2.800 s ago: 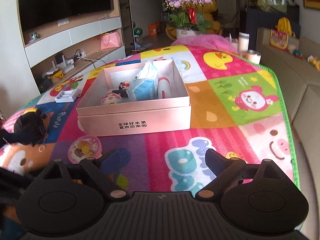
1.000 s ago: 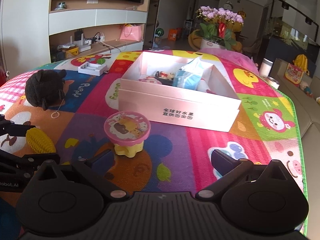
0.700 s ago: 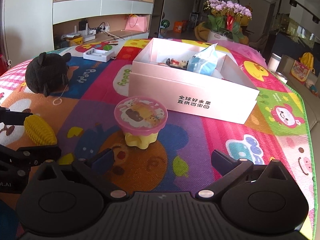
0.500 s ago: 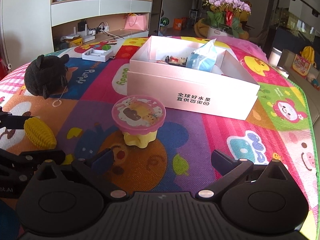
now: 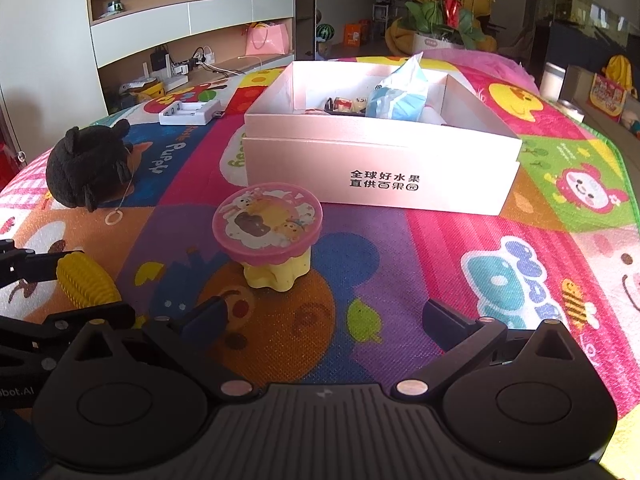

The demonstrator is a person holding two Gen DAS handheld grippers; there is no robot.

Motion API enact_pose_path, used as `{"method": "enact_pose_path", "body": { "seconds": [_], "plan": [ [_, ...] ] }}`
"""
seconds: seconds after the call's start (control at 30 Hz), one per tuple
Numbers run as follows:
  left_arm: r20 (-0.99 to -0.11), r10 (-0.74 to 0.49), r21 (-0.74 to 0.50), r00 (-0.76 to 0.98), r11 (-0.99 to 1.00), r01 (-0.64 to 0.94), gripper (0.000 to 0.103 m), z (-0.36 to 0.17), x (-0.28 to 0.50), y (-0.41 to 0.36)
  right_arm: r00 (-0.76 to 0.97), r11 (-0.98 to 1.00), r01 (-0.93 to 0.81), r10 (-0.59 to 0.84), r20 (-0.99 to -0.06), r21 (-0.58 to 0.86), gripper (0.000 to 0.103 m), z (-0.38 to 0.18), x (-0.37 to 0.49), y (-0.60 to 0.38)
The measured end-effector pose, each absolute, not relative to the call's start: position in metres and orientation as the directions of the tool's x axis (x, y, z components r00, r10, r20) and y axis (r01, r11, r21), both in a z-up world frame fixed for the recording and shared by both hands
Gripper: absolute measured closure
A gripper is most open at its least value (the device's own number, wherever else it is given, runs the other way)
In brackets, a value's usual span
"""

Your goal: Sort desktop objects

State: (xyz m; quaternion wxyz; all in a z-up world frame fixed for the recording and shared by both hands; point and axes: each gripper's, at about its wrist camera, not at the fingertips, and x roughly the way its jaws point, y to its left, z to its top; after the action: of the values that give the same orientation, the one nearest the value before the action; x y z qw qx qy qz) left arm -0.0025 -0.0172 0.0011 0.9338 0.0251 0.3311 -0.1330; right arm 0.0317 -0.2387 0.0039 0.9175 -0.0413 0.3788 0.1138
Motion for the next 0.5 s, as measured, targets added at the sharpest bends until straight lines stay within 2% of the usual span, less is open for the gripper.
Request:
{"method": "enact_pose_path", "body": {
  "seconds": [0.3, 0.43, 0.5],
  "plan": [
    [-0.624, -0.231, -0.041, 0.747, 0.964, 0.264, 0.031, 0.001, -0.002, -0.017, 0.682, 0.966, -0.256, 0.196, -0.705, 0.021, 0.0, 0.006, 0.032, -0.24],
    [-0.624, -0.231, -0.041, 0.747, 0.964, 0.264, 0.031, 0.001, -0.002, -0.017, 0.755, 0.958, -0.283, 0.194, -0.626, -0.043, 0.001, 0.015, 0.023, -0.229],
    [-0.623, -0.231, -0.042, 0.747, 0.964, 0.264, 0.031, 0.001, -0.002, -0.017, 0.775, 0.949, -0.304, 0.197, -0.601, -0.081, 0.007, 0.019, 0.023, -0.221]
  ]
}}
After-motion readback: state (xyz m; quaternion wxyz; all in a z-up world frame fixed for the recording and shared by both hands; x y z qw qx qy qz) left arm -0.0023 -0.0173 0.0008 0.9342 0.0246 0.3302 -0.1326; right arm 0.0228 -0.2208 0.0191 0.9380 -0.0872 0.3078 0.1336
